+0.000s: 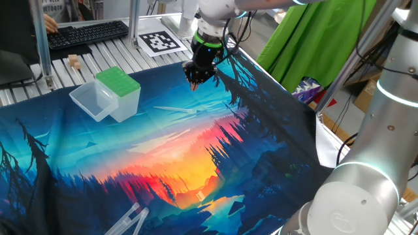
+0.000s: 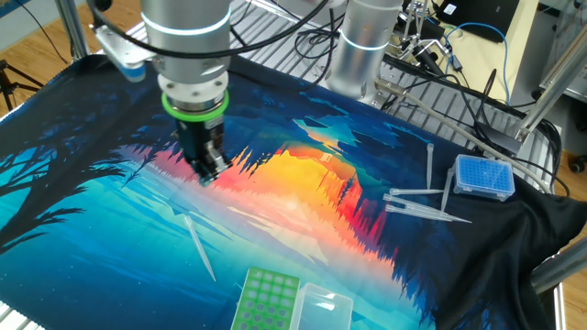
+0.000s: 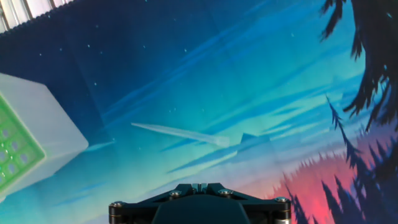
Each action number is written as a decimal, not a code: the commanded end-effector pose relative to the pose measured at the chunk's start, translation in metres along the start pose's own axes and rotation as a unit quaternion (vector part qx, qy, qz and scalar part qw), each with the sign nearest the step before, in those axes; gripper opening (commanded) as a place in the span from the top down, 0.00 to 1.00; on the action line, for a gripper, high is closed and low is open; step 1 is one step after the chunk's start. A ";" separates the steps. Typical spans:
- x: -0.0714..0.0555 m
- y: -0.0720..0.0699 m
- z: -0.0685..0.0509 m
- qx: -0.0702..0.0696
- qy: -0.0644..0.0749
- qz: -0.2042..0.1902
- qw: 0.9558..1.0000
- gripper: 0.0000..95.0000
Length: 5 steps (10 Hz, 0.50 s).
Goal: Insert a large pipette tip into the holder for large pipette tips
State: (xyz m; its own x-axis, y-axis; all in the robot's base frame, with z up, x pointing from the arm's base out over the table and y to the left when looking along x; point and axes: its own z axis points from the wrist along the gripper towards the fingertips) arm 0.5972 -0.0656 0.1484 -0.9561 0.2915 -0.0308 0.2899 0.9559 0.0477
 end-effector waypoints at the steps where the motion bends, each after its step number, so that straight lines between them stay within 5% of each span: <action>1: -0.015 -0.002 0.003 -0.001 0.002 -0.013 1.000 1.00; 5: -0.044 -0.009 0.001 -0.002 0.002 -0.032 0.999 1.00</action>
State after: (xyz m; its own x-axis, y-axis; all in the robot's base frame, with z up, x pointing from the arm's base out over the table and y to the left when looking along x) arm 0.6376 -0.0879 0.1488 -0.9738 0.2257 -0.0262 0.2242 0.9732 0.0514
